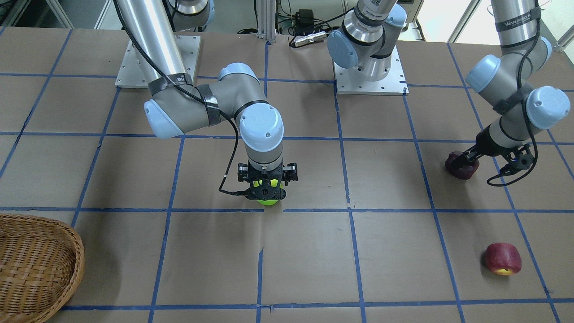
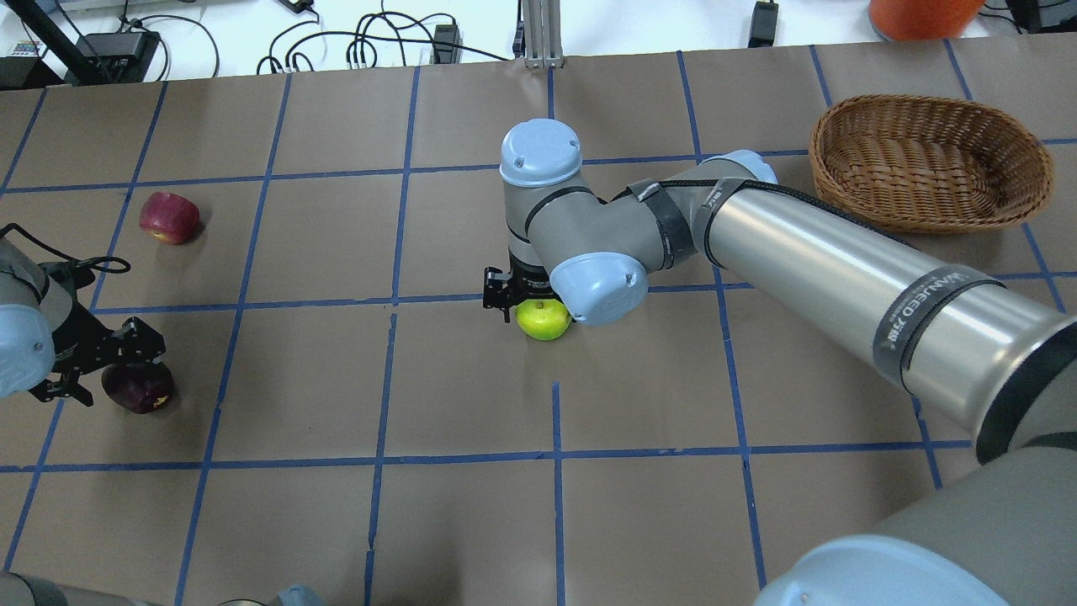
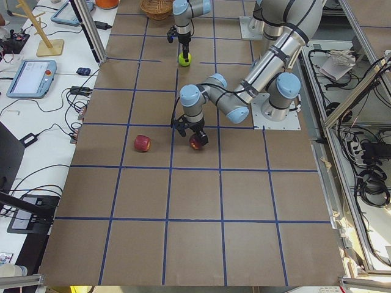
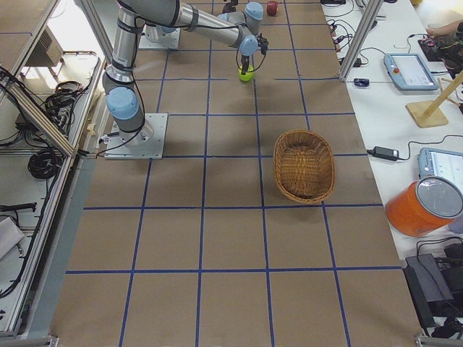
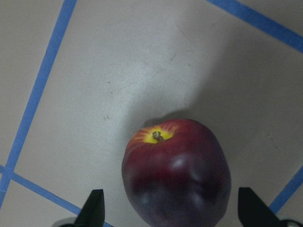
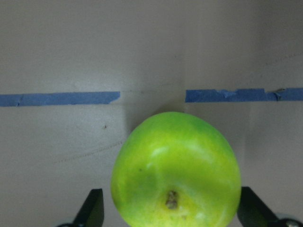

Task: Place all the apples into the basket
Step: 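Carry the green apple to the basket while the left gripper grasps the purple apple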

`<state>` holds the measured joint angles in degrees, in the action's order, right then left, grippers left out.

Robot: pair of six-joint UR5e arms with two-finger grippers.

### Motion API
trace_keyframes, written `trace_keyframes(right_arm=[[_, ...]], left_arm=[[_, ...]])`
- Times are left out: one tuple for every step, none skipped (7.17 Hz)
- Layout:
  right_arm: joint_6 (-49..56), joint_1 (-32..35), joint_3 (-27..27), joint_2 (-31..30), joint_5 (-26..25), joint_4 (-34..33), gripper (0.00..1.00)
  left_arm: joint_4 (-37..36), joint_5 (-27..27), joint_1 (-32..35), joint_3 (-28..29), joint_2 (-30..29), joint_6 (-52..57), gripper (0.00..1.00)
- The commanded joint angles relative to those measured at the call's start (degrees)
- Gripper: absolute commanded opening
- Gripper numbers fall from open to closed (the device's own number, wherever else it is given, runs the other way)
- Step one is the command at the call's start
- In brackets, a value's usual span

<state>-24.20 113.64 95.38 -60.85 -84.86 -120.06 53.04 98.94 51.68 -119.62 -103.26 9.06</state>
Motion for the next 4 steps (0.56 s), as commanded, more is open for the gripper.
trace_keyframes(right_arm=[[-0.05, -0.17, -0.02, 1.17, -0.83, -1.65, 0.93], [0.03, -0.7, -0.28, 1.0, -1.09, -3.32, 0.24], [0.9, -0.96, -0.55, 0.56, -3.1, -4.55, 0.0], [1.09, -1.83, -1.59, -0.49, -4.6, -4.22, 0.0]], left_arm=[[-1.88, 0.28, 0.0, -0.18, -2.55, 0.17, 1.0], [-1.97, 0.28, 0.0, 0.43, -2.65, 1.04, 1.0], [-6.06, 0.2, 0.0, 0.35, -2.74, 5.57, 1.0], [-8.28, -0.06, 0.0, 0.09, -3.09, 9.18, 0.82]])
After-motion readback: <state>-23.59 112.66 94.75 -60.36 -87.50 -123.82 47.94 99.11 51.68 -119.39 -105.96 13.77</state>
